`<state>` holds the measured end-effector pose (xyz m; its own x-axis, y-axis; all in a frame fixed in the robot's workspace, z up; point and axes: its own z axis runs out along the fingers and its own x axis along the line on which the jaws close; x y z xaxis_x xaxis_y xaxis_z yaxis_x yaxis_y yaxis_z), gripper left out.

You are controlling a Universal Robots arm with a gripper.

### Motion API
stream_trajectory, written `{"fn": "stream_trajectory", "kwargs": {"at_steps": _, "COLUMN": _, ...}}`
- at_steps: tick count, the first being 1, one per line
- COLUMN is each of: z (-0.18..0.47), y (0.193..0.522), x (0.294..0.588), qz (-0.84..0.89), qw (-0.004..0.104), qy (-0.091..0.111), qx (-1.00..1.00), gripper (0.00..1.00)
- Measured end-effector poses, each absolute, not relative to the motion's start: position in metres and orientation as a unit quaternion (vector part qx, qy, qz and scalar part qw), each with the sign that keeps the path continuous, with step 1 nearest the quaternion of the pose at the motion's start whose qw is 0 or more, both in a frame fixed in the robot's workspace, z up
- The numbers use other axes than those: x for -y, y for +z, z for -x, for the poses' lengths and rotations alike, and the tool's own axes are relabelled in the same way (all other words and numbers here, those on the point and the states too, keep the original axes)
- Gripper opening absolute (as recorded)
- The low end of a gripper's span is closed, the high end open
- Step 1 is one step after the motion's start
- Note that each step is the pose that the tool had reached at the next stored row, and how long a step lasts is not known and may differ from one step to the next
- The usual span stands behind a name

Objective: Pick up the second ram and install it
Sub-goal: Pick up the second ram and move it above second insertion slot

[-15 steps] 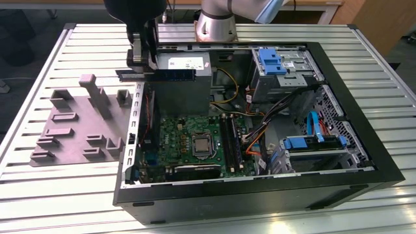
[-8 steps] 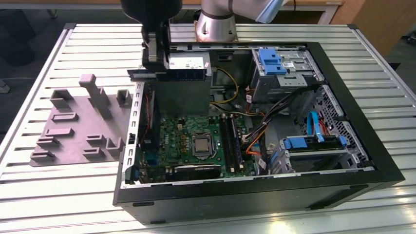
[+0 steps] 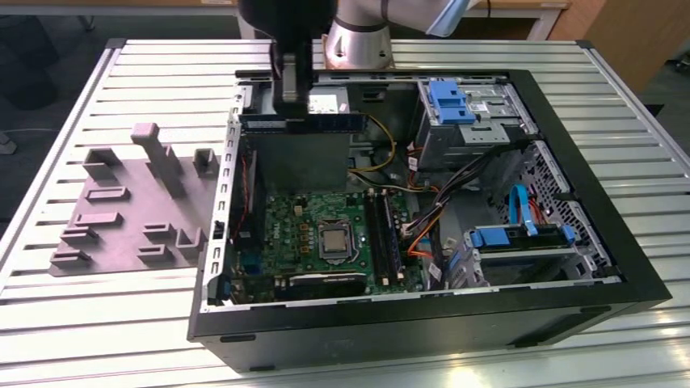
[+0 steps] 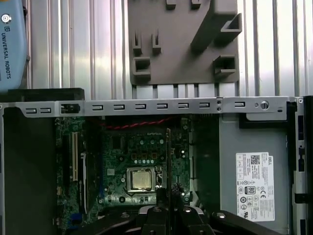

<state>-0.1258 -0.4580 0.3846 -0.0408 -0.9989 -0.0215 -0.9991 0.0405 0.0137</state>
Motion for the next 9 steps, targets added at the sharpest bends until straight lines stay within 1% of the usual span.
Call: {"fn": "stream_trajectory", "kwargs": {"at_steps": 9, "z": 0.097, "y": 0.385, "x": 0.458, "qz": 0.692, "qw": 0.003, "qy": 0.012, "qx": -0.721, "gripper": 0.15}}
